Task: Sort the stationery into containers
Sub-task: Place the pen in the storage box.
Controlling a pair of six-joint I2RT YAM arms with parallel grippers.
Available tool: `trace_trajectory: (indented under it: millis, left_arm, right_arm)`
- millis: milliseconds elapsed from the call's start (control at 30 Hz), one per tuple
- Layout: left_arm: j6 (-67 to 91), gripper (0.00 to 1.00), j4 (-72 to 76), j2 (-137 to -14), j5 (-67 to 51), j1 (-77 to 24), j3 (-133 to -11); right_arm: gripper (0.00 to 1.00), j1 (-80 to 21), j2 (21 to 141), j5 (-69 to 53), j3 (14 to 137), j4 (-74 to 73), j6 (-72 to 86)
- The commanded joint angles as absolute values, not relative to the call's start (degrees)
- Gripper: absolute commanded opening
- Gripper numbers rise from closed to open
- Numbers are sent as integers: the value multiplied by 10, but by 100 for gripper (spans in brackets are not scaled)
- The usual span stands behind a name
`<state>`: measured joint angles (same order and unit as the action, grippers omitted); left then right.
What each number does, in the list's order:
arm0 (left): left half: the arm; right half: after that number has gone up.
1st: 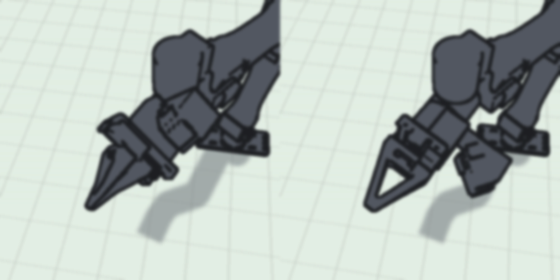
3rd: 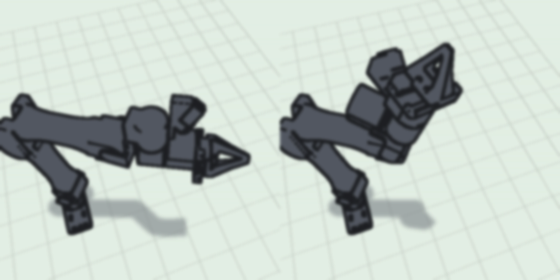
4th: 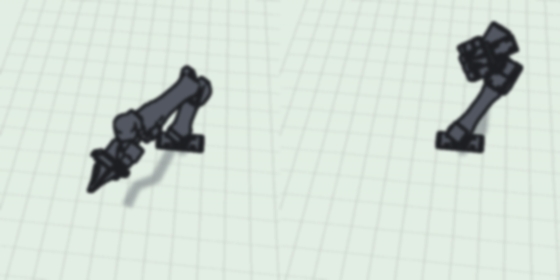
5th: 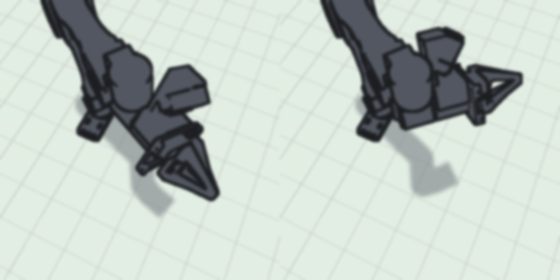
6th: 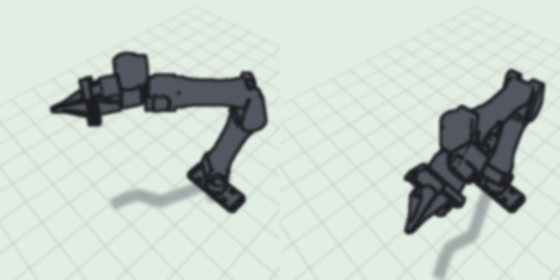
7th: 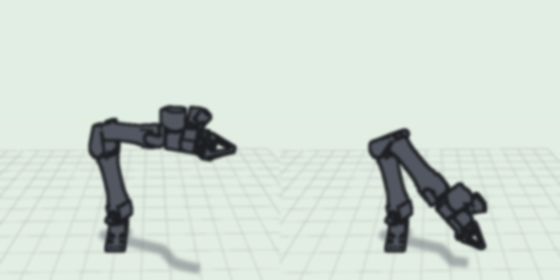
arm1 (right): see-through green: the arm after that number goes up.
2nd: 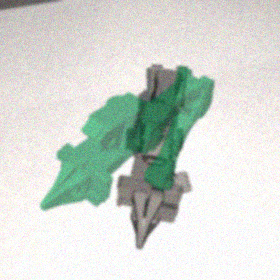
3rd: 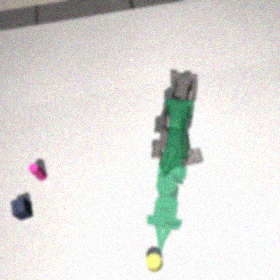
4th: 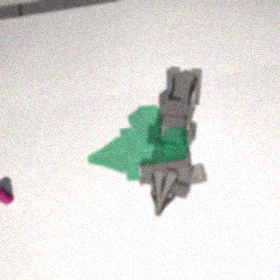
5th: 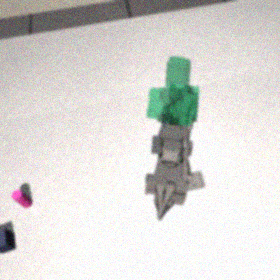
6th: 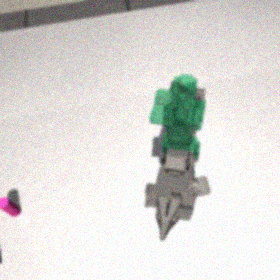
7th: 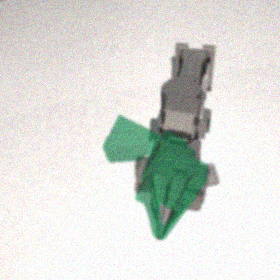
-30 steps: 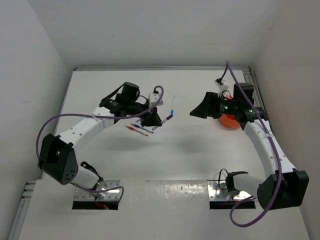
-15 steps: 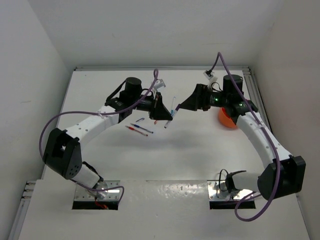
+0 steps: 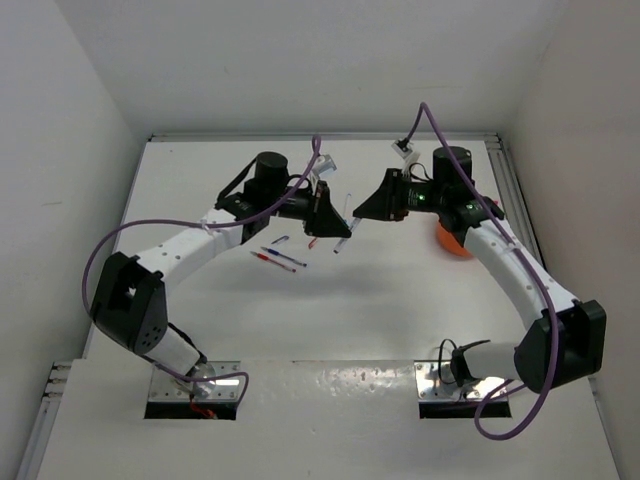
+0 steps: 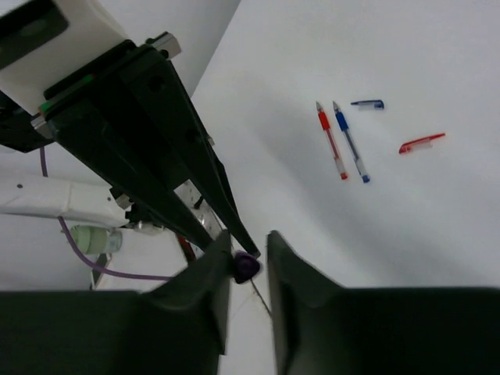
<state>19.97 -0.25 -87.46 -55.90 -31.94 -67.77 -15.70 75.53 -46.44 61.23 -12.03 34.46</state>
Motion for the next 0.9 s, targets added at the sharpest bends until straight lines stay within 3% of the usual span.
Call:
trace_trajectory:
  millis: [0,67,100,133,267,533,867]
  left_arm:
    - [208,0,30,-880,-570,-330,-700]
    - [207,17,26,-882,-565,-330,-699]
    - [201,29,21,-882,-551,-330,-699]
    - [197,54,5,-881,-542,-329,-701]
    - [178,100,-45,-870,-467,-302,-702]
    - [41,100,-230,-900,-296,-271,-819]
    - [18,100,-198,-903,-175,-281,-820]
  right_arm:
    - [17,-162,751,-461,630,-97,338]
    - [3,-162,744,-460,629,-101,328]
    - [0,-161,740,-459,628,-112,323]
    - [0,-154,737,-457,627,-119,312]
    - [0,-86,702,-455,600,-148,295]
    - [0,178,619,-360,583,-265,188]
    - [0,333,634,-258,561,-266,159]
